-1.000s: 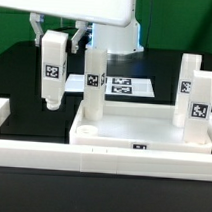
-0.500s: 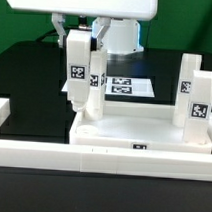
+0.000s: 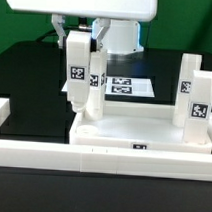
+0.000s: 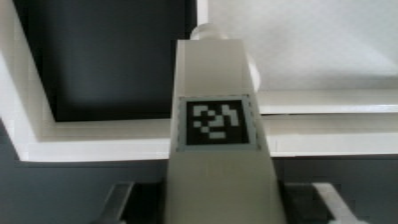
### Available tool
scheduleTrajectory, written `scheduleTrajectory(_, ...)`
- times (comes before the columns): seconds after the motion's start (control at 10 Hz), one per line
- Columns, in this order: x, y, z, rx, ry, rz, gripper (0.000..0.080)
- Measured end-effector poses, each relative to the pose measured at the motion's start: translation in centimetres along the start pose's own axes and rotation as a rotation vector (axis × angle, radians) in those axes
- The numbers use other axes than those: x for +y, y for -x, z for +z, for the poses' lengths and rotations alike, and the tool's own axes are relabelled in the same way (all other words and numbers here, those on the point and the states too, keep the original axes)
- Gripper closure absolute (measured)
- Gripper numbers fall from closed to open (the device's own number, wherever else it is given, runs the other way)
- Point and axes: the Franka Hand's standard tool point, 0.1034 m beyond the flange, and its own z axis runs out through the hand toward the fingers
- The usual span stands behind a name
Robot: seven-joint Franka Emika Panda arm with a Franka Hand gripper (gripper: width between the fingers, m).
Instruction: Assemble desk
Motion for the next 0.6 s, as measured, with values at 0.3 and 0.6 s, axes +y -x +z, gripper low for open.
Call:
scheduleTrajectory(0.3,-1.1,-1.1,0.2,0.046,0.010,-0.019,0.0509)
scheduleTrajectory(0.6,-0.1,-1.5,0.0,0.182,0.065,-0.028,0.0509)
